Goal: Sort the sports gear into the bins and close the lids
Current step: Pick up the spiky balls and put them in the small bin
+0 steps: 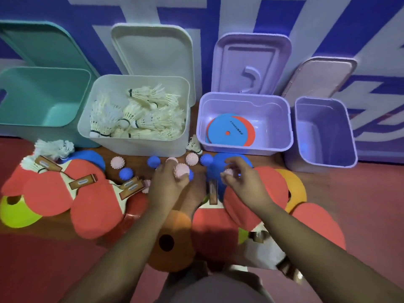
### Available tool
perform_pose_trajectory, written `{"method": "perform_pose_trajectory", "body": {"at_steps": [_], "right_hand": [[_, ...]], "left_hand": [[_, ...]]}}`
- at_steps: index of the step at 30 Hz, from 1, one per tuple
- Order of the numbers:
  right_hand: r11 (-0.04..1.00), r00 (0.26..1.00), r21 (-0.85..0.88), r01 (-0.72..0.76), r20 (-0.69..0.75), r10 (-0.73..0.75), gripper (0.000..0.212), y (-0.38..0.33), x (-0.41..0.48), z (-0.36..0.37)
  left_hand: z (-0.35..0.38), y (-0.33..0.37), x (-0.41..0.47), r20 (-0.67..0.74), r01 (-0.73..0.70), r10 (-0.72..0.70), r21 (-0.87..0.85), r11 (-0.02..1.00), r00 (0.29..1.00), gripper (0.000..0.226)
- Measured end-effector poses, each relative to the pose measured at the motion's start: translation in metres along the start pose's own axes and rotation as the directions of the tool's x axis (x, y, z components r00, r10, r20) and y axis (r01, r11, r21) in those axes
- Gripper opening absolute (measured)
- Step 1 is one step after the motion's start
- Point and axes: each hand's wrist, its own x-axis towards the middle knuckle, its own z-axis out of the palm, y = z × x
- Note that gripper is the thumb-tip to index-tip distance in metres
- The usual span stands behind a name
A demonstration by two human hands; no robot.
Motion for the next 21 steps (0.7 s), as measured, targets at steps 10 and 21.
{"method": "perform_pose_trajectory", "body": {"at_steps": [10,21], "right_hand": [[0.865,0.877,0.478,-0.154,-0.337,0.342,0.005,0.031,-0.03,-0.155],[0.934,0.854,0.245,-0.261,-0.391,0.342,0.016,0.09,-0.026,-0.247]], "left_hand": [[0.052,0.225,0.01,0.087,-0.305,0.351,-0.333,0.892,0.932,0.039],[0.216,0.323,0.047,0.395,-0.459,0.42,0.006,0.888,0.817,0.038]]}}
